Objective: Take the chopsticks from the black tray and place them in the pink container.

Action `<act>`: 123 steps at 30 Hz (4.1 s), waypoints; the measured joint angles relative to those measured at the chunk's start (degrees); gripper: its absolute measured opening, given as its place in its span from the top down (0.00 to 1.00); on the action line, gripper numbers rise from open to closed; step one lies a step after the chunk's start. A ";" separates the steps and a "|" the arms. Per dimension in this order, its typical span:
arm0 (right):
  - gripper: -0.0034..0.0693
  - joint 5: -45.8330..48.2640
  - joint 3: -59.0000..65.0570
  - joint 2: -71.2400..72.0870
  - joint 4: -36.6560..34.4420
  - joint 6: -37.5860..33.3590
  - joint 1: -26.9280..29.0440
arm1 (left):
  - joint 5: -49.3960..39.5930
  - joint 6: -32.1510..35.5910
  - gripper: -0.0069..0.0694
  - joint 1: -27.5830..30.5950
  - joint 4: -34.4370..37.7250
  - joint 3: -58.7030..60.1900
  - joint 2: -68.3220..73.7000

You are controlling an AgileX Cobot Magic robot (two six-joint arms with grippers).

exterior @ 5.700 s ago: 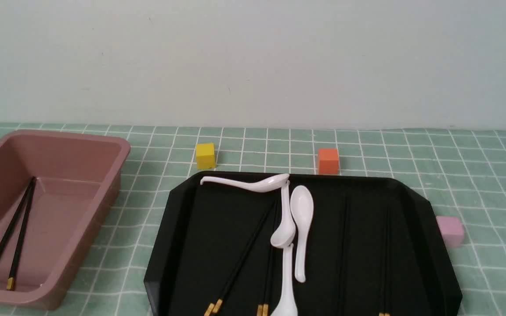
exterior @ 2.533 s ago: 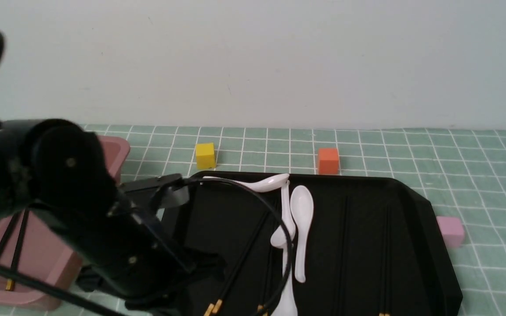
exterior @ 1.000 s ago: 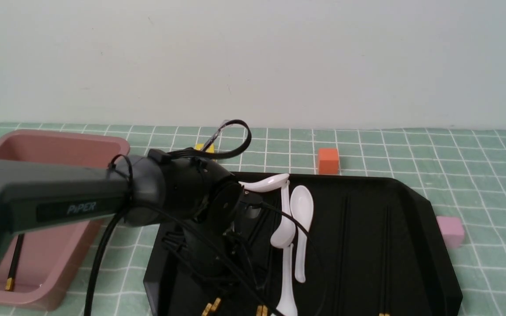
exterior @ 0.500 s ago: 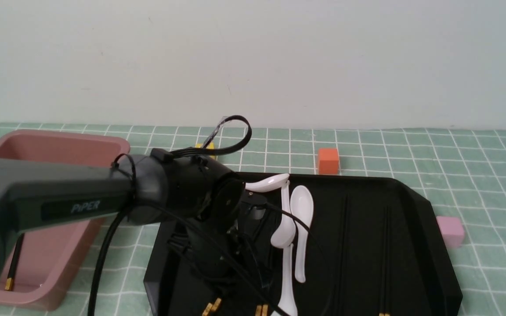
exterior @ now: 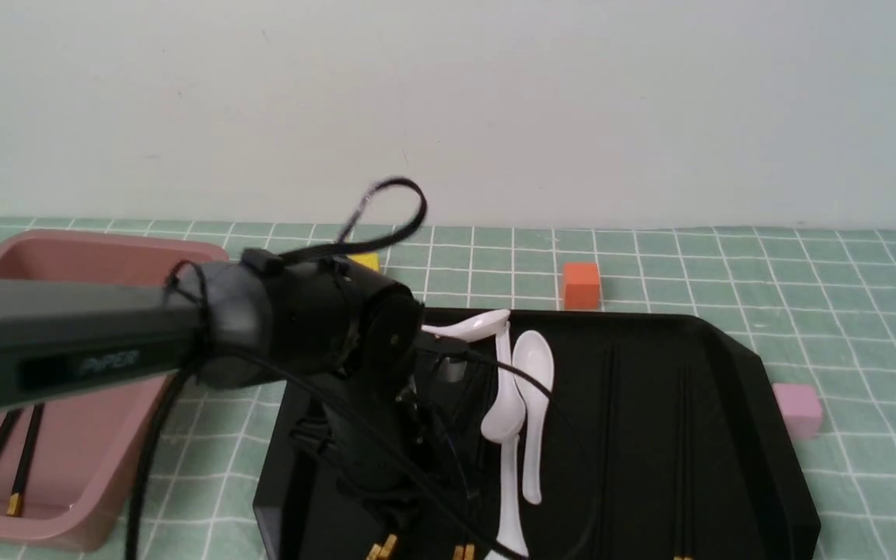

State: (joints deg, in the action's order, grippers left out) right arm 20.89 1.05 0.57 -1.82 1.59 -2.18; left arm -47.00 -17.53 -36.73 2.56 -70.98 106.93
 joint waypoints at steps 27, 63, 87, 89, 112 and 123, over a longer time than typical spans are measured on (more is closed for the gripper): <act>0.62 0.00 0.00 0.00 0.00 0.00 0.00 | -5.14 1.33 0.76 43.43 -5.35 2.31 -16.67; 0.62 0.00 0.00 0.00 0.00 0.00 0.00 | -13.87 11.58 0.93 33.47 4.16 16.76 -47.65; 0.62 0.00 0.00 0.00 0.00 0.41 0.00 | 16.23 24.60 0.93 33.47 26.00 54.59 -88.47; 0.62 0.00 0.00 0.00 0.00 0.41 0.00 | 17.76 24.95 0.93 33.47 25.54 54.59 -88.47; 0.62 0.00 0.00 0.00 0.00 0.41 0.00 | 30.12 13.35 0.93 33.45 11.21 72.61 -107.61; 0.62 0.00 0.00 0.00 0.00 0.35 0.00 | 26.62 3.37 0.92 29.03 -0.13 72.66 -107.60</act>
State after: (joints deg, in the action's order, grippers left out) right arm 20.89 1.05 0.57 -1.82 1.94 -2.18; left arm -20.38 -14.16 -7.69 2.43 1.68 -0.67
